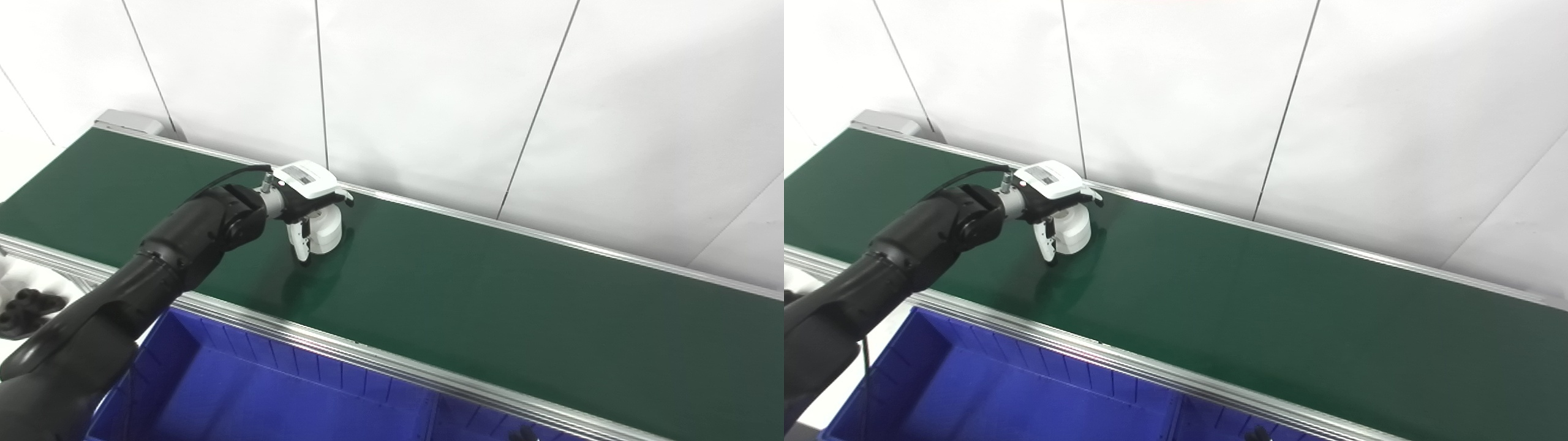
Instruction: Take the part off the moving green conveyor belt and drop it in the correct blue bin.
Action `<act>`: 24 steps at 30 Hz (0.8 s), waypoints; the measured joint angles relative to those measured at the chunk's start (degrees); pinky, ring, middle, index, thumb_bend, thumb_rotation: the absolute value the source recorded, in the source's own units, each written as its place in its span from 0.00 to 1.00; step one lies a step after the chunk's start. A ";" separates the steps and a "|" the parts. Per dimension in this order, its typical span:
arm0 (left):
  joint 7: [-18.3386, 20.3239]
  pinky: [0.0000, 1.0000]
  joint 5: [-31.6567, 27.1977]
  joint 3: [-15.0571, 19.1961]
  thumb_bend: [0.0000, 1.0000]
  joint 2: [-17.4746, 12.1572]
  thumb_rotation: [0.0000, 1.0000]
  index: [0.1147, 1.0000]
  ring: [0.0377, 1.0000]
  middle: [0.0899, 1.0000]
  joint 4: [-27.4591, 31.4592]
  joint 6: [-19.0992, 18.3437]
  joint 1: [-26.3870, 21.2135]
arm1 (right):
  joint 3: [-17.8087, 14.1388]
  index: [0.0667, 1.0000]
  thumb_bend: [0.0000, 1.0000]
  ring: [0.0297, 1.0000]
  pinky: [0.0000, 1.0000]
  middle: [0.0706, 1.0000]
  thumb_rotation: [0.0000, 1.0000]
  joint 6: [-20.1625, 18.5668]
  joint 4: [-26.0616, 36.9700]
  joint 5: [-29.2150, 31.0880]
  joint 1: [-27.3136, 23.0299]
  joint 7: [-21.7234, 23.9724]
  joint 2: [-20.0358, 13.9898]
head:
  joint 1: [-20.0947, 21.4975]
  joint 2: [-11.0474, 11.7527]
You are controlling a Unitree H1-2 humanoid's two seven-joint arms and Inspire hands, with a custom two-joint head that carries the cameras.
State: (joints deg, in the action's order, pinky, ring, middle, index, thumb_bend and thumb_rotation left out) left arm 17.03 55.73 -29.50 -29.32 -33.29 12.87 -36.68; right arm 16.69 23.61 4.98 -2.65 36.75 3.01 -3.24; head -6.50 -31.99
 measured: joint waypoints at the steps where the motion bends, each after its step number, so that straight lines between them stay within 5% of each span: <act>1: -0.68 0.79 0.23 -0.56 1.00 0.07 0.16 0.81 0.83 0.83 -0.09 0.04 0.00 | 0.04 1.00 0.90 0.96 1.00 0.96 0.99 0.00 0.00 0.00 0.02 0.00 0.05 | 0.09 0.00; 4: -5.98 0.65 0.94 -1.19 0.89 0.59 0.02 0.68 0.68 0.70 -1.98 1.44 -0.16 | 0.05 1.00 0.90 0.95 1.00 0.95 0.99 0.00 0.06 -0.16 0.05 -0.05 0.25 | 0.61 -0.09; 5: -8.25 0.57 0.88 -1.06 0.70 1.00 0.03 0.54 0.58 0.61 -3.26 2.34 -0.20 | 0.07 1.00 0.91 0.95 1.00 0.95 0.99 0.00 0.14 -0.25 0.11 -0.07 0.33 | 0.62 -0.09; 7: -14.18 0.52 0.36 -0.93 0.59 1.84 0.02 0.46 0.53 0.53 -6.11 5.29 -0.19 | 0.10 1.00 0.90 0.94 1.00 0.95 1.00 0.00 0.34 -0.54 0.26 -0.11 0.48 | 0.62 -0.26; 12: -24.26 0.49 1.26 -2.26 0.52 2.71 0.00 0.40 0.49 0.47 -8.74 10.18 -0.19 | 0.23 1.00 0.91 0.94 1.00 0.95 0.98 0.00 1.29 -0.79 0.28 -0.10 0.58 | 0.44 -0.44; 24: -24.90 0.46 6.86 -6.68 0.50 1.89 0.00 0.40 0.43 0.48 -4.98 10.48 -2.87 | 0.26 1.00 0.91 0.94 1.00 0.95 0.99 0.00 1.29 -1.09 0.41 -0.14 0.76 | 0.61 -0.79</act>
State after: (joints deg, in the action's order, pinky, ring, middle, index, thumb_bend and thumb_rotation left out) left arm -7.86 62.60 -36.18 -27.44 -38.28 23.35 -39.55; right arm 16.95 23.61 6.27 -3.74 37.15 2.86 -2.48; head -5.89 -32.78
